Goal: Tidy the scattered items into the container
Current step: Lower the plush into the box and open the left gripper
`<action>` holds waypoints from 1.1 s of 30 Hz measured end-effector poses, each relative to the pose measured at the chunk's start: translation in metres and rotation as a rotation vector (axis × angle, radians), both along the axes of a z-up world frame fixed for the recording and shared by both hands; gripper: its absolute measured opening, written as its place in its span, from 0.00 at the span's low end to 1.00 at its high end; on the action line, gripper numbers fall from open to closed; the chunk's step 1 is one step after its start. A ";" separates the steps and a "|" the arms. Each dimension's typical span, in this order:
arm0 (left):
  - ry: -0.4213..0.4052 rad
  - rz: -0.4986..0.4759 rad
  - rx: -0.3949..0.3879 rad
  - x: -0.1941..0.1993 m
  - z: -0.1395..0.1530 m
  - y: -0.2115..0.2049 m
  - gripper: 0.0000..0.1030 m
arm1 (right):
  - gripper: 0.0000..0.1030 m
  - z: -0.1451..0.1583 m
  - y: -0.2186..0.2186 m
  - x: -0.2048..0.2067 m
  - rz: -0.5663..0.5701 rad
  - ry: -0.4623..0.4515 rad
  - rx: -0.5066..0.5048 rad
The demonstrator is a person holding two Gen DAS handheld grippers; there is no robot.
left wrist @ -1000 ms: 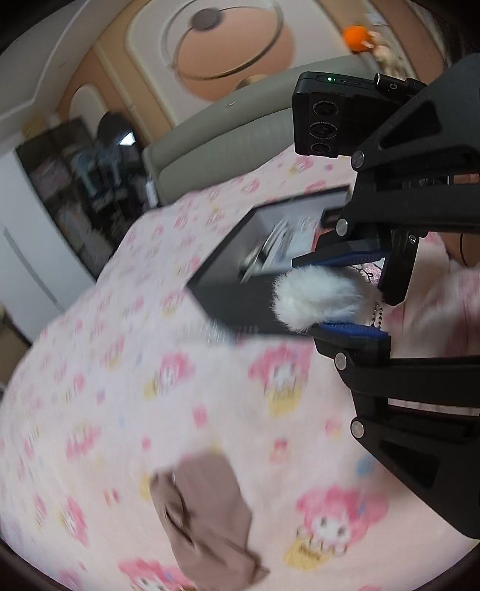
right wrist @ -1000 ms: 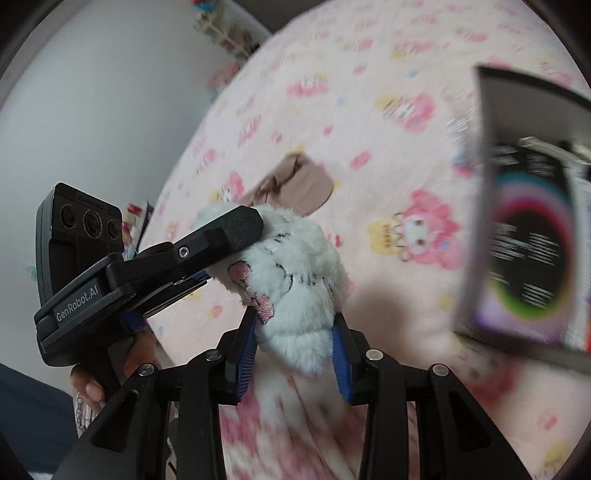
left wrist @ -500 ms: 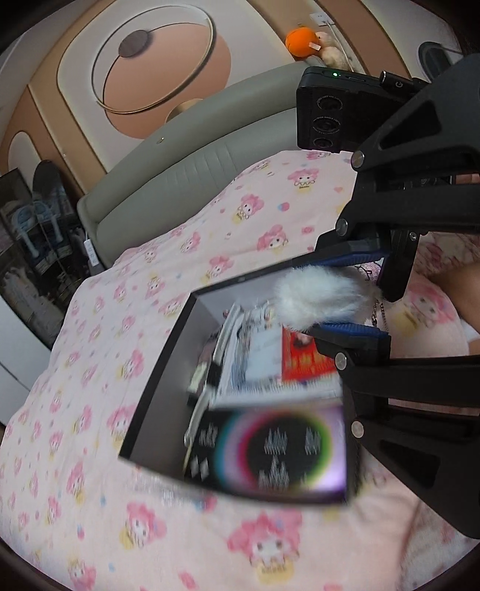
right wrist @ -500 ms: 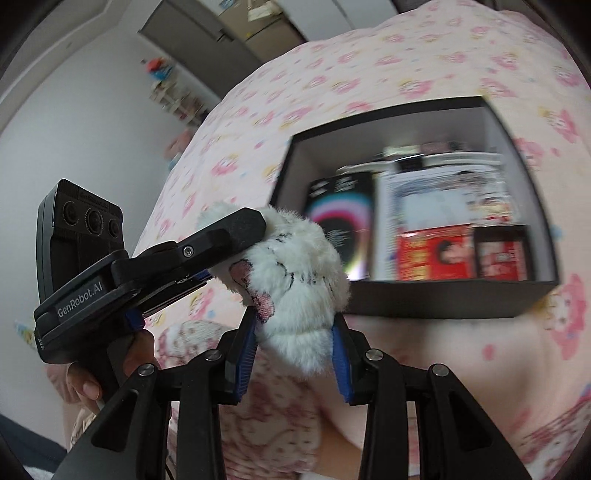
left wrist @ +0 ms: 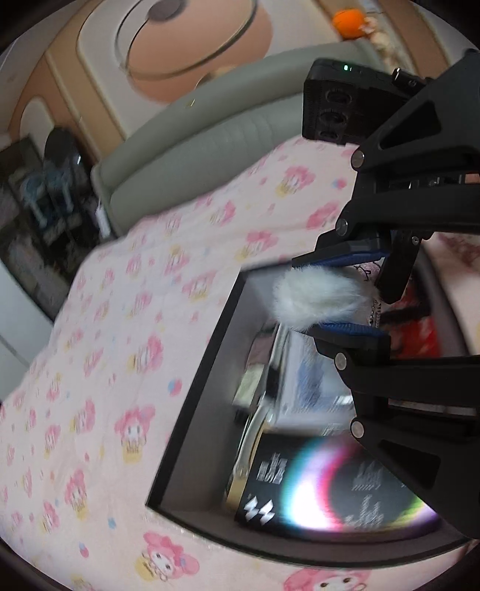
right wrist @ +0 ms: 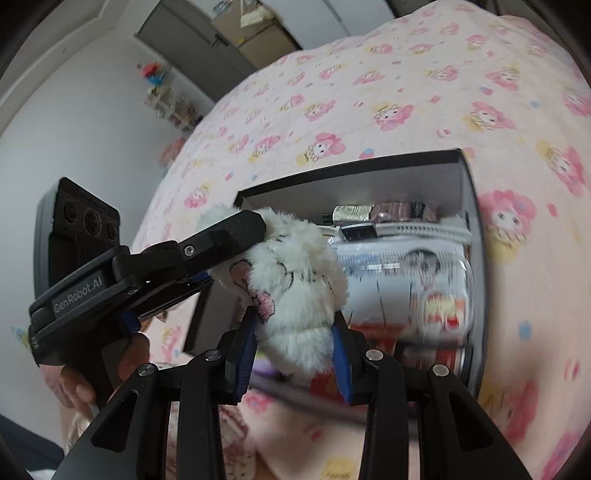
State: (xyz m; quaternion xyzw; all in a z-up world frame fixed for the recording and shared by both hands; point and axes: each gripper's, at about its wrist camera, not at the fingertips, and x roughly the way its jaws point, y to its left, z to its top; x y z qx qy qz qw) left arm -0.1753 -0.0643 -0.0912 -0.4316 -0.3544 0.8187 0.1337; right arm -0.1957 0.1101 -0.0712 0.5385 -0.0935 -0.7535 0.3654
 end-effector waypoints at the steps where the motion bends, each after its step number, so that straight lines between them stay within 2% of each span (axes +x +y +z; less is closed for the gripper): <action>1: -0.020 0.016 0.002 -0.006 -0.006 -0.004 0.25 | 0.32 -0.006 -0.007 -0.008 0.019 -0.007 0.014; 4: -0.058 0.054 0.021 -0.019 -0.021 -0.015 0.25 | 0.32 -0.022 -0.022 -0.031 0.058 -0.047 0.034; 7: -0.066 0.062 0.013 -0.023 -0.029 -0.017 0.25 | 0.32 -0.035 -0.025 -0.043 0.065 -0.068 0.001; 18: -0.133 0.086 0.029 -0.028 -0.064 0.002 0.25 | 0.32 -0.063 -0.003 -0.047 0.019 -0.111 0.009; 28: -0.134 0.131 -0.041 -0.013 -0.056 -0.001 0.23 | 0.33 -0.061 -0.010 -0.039 0.022 -0.054 0.068; 31: -0.161 0.157 -0.098 -0.001 -0.058 -0.005 0.21 | 0.33 -0.065 -0.010 -0.038 0.009 -0.047 0.123; 33: -0.173 0.158 -0.086 0.007 -0.062 -0.008 0.21 | 0.33 -0.067 -0.008 -0.039 -0.018 -0.023 0.174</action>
